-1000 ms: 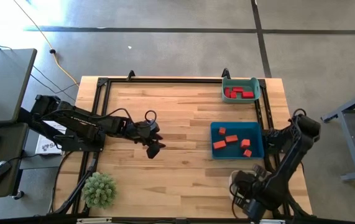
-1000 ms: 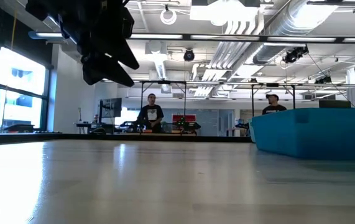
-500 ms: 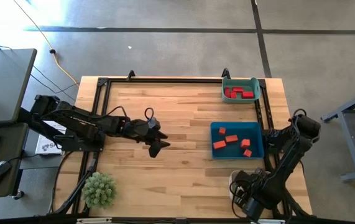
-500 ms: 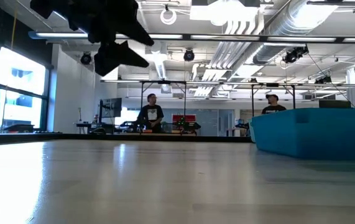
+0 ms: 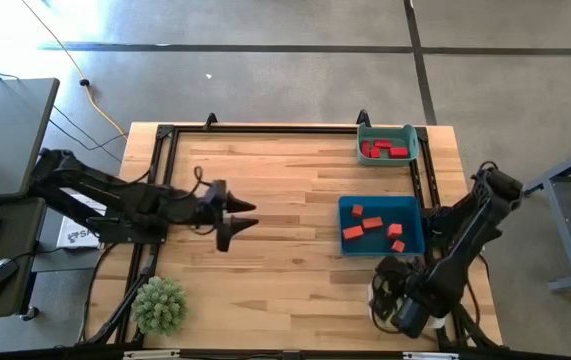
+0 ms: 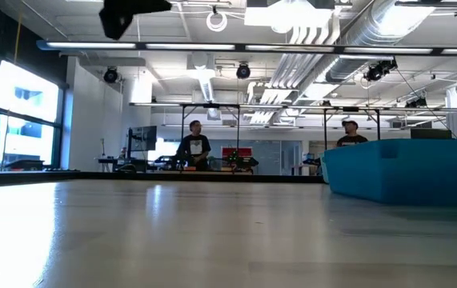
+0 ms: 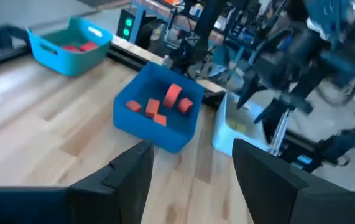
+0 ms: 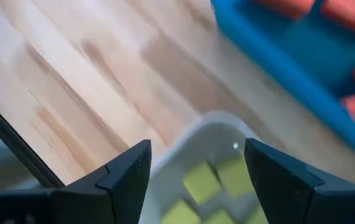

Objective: Sort & place blocks by color
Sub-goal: Return to Home Position

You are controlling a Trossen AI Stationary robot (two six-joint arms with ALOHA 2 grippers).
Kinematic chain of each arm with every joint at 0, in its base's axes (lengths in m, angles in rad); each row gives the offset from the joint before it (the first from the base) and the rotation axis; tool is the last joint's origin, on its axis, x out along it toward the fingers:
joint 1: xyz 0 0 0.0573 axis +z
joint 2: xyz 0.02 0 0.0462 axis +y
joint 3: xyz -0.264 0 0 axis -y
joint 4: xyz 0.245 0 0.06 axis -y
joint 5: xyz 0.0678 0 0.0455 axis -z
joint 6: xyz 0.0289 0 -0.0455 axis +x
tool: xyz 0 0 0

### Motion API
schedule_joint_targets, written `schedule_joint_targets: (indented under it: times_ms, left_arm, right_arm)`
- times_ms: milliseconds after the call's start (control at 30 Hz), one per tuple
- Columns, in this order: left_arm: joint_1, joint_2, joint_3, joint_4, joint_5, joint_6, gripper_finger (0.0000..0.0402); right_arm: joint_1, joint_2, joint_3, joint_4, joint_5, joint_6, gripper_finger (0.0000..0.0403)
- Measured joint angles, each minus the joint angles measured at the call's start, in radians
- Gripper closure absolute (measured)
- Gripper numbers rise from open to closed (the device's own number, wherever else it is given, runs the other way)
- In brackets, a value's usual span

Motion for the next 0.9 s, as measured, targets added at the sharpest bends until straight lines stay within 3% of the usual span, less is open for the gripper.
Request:
schedule_joint_targets:
  times_ms: [133,333,900]
  left_arm:
    - [-0.076,-0.063,0.000,-0.076,-0.085,0.078,0.0193]
    - [-0.101,-0.138,-0.001,-0.252,-0.103,0.081,0.0193]
    - [-0.057,-0.538,-0.342,-0.248,-0.143,0.058,0.0229]
  right_arm:
    - [-0.043,-0.061,0.000,0.000,0.132,-0.060,0.0157]
    - [-0.132,-0.150,0.000,-0.002,0.267,-0.202,0.0156]
    - [-0.458,-0.273,0.000,0.170,0.356,-0.490,0.0156]
